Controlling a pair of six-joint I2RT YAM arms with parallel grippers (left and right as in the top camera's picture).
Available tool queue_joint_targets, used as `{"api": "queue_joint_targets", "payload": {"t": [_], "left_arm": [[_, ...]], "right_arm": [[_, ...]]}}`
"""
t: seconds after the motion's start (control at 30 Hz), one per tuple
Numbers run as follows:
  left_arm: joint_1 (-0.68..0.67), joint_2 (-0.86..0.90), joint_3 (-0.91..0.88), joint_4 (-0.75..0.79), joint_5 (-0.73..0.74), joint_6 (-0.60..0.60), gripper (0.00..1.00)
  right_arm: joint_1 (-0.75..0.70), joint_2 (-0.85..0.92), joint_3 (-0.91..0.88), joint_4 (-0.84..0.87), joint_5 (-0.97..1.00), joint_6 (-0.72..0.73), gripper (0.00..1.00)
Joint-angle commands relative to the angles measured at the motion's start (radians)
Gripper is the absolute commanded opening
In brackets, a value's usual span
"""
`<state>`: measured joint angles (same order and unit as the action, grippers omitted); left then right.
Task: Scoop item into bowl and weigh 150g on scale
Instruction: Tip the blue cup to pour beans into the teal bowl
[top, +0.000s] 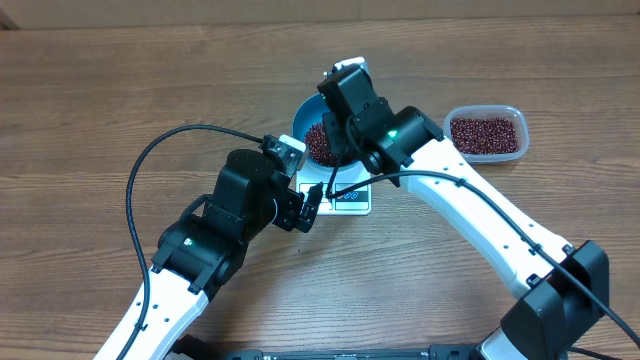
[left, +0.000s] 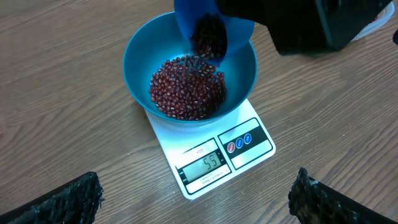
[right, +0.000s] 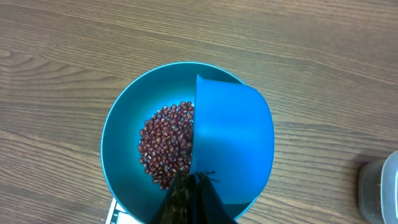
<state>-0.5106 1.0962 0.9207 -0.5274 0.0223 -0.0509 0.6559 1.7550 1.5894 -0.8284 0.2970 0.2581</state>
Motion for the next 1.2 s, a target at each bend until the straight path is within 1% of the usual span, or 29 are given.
{"api": "queue_joint_targets", "payload": {"t": [0.0, 0.87, 1.17], "left_arm": [[0.000, 0.003, -0.010, 0.001, 0.000, -0.009, 1.00], [0.000, 0.003, -0.010, 0.001, 0.000, -0.009, 1.00], [0.000, 0.003, -0.010, 0.001, 0.000, -0.009, 1.00]], "right_arm": [[0.029, -0.026, 0.018, 0.005, 0.060, 0.000, 0.04], [0.035, -0.026, 0.018, 0.004, 0.115, 0.004, 0.04], [0.072, -0.026, 0.018, 0.004, 0.200, 0.003, 0.04]]}}
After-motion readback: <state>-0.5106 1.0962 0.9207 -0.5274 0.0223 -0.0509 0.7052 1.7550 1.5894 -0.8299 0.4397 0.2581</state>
